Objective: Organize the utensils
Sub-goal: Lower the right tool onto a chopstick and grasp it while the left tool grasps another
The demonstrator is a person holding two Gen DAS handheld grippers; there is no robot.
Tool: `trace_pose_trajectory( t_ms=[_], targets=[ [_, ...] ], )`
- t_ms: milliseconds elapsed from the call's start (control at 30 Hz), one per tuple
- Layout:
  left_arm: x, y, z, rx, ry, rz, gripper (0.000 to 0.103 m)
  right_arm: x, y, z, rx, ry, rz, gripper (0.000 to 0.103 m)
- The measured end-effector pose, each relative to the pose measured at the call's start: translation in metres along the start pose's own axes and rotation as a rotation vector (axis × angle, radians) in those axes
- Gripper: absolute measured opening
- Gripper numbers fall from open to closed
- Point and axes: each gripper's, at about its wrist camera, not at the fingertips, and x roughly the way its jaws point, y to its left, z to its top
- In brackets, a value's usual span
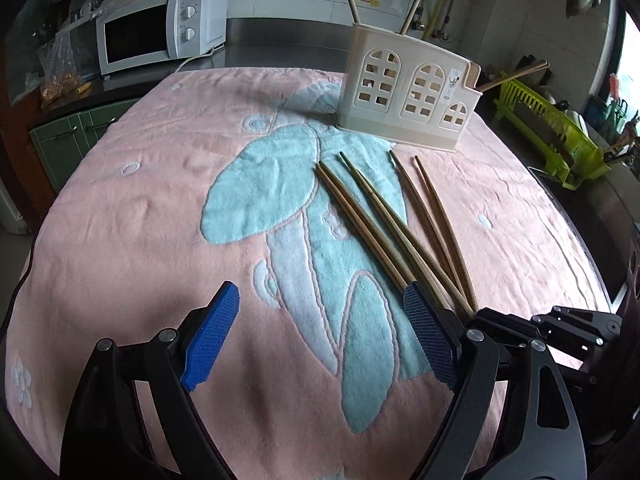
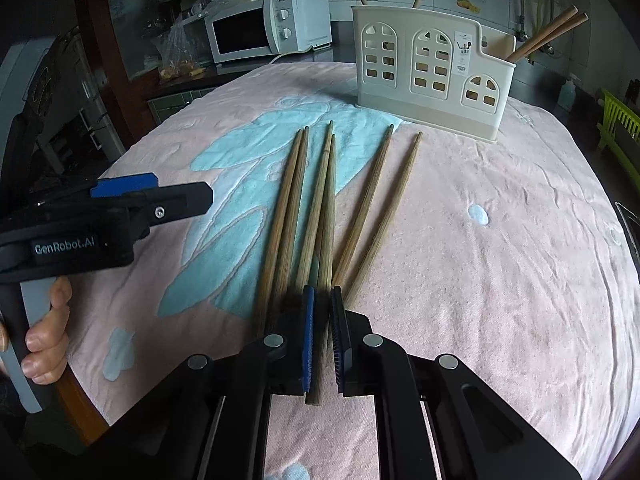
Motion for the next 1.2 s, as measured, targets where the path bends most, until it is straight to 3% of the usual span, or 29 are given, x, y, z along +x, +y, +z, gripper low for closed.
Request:
trace_pose_trajectory(
  t_ms=[333,667,1000,1200],
  targets=[
    [-0.001,0.000,-0.008,-0.002,0.028,-0.009,0.070,0.001,-0.001,0.002,-0.011,-0.015,0.010,0.007],
    [0.011,-0.030,-0.016,-0.032,0.098,-0.062,0.056,-0.035,-0.025,0.008,0.047,-0.103,0.028,0.007],
    [0.024,-0.047,-0.016,-0.114,0.123,0.040,0.045,-0.046,-0.035,0.002,0.076,-0.140,0.061,0.007],
    [0.025,-0.054,-0.016,-0.115,0.119,0.068,0.045,-0.047,-0.038,-0.001,0.086,-0.146,0.071,0.007]
  ],
)
